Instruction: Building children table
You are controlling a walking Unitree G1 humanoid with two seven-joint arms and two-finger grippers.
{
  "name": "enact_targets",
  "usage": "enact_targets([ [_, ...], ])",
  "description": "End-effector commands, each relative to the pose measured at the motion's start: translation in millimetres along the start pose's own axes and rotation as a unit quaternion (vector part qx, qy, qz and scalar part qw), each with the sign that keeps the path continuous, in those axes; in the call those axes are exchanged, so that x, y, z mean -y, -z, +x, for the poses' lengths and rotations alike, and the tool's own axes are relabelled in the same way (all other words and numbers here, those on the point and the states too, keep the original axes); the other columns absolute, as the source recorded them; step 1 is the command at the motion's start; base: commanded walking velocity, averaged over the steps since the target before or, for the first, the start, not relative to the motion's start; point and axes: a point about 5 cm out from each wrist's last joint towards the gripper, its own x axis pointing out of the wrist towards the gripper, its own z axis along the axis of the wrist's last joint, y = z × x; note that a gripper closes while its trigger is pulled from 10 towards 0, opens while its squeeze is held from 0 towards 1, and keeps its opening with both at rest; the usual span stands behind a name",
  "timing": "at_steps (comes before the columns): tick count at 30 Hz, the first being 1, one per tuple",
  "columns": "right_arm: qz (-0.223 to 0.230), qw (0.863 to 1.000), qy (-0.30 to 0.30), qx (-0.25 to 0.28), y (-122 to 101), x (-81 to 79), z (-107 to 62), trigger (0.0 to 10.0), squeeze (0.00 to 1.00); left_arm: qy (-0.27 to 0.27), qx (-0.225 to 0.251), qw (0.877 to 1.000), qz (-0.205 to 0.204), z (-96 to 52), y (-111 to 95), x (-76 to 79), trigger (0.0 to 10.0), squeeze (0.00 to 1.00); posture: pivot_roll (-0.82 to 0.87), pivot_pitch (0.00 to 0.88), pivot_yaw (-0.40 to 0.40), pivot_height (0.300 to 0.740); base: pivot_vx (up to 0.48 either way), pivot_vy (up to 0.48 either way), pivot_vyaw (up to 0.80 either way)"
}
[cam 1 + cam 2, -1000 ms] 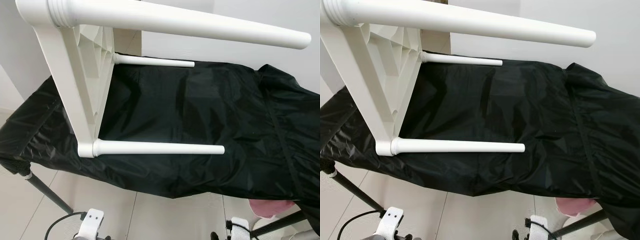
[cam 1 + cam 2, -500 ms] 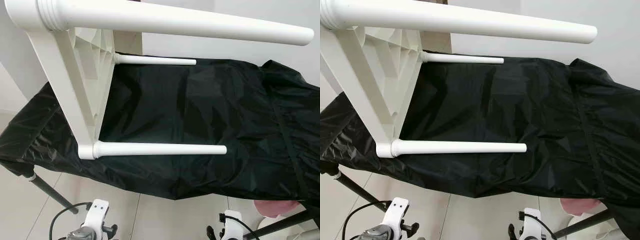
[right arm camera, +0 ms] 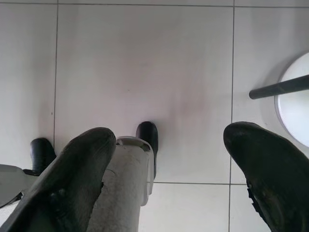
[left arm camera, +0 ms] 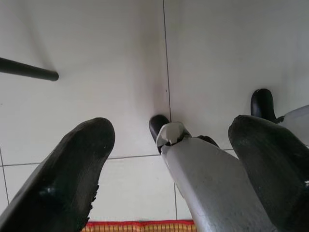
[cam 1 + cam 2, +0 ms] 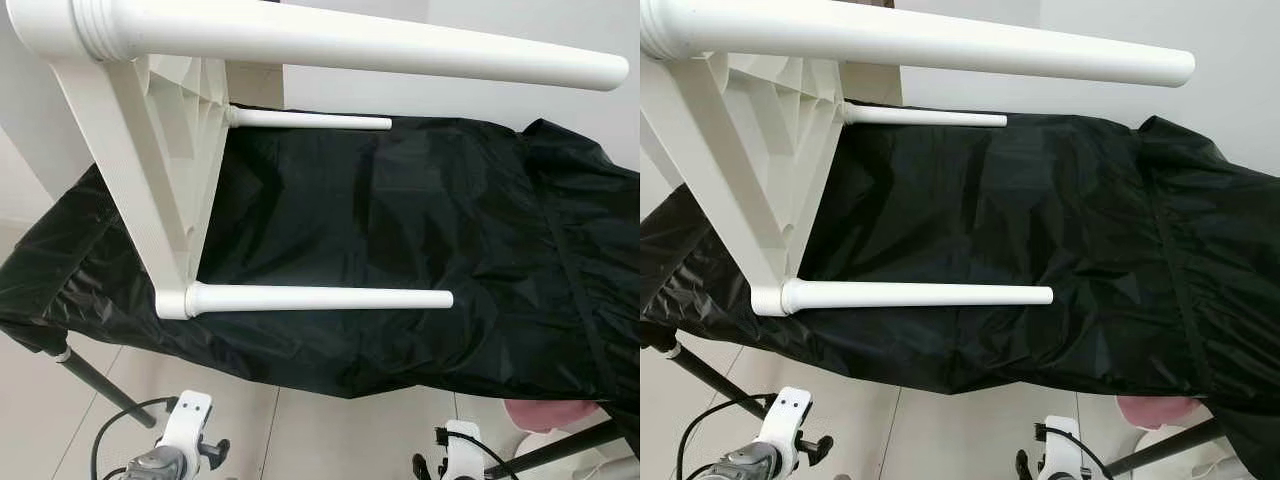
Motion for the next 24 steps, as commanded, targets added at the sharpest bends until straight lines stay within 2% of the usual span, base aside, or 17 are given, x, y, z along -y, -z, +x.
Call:
enact_targets([
  [1,0.002,1.0,0.004,-0.016,6.6,0.9,-1.6,10.0,0.0,-0.05,-0.008,0.999,-0.01,-0.8,6.1,-3.1,10.0,0.0,-0.03,0.0,0.017,0.74,0.0,0.0,0.0],
  [5,0.003,1.0,0.005,-0.015,5.9,-0.8,-1.1,10.0,0.0,-0.047,-0.012,0.999,0.002,0.1,7.6,1.4,10.0,0.0,-0.04,0.0,0.022,0.74,0.0,0.0,0.0],
  [10,0.009,1.0,0.007,-0.019,7.4,-4.3,-1.1,10.0,0.0,-0.035,-0.018,0.999,-0.007,1.5,10.2,9.2,10.0,0.0,-0.04,0.0,0.022,0.74,0.0,0.0,0.0],
  [11,0.001,0.999,0.01,-0.032,13.3,-7.2,-2.5,10.0,0.0,-0.029,-0.02,0.999,-0.026,1.9,13.2,13.8,10.0,0.0,-0.04,0.0,0.016,0.74,0.0,0.0,0.0],
  [15,-0.001,0.999,0.009,-0.036,15.8,-9.1,-3.1,10.0,0.0,-0.027,-0.021,0.999,-0.033,2.0,14.7,15.8,10.0,0.0,-0.04,0.0,0.017,0.74,0.0,0.0,0.0],
  [18,-0.008,0.999,-0.007,-0.042,19.9,-16.5,-4.2,10.0,0.0,-0.02,-0.034,0.999,-0.035,2.6,20.4,24.3,10.0,0.0,-0.04,0.0,0.015,0.74,0.0,0.0,0.0],
  [19,-0.022,0.999,-0.019,-0.044,21.9,-21.2,-4.9,10.0,0.0,-0.011,-0.039,0.999,-0.022,2.9,23.0,29.5,10.0,0.0,-0.05,0.0,0.015,0.74,0.0,0.0,0.0],
  [21,-0.022,0.999,-0.019,-0.044,21.9,-21.2,-4.9,10.0,0.0,-0.011,-0.039,0.999,-0.022,2.9,23.0,29.5,10.0,0.0,-0.05,0.0,0.015,0.74,0.0,0.0,0.0],
  [24,-0.038,0.998,-0.031,-0.049,26.9,-23.0,-6.8,10.0,0.0,0.008,-0.057,0.998,0.016,1.2,35.1,39.7,10.0,0.0,-0.05,0.0,0.018,0.74,0.0,0.0,0.0],
])
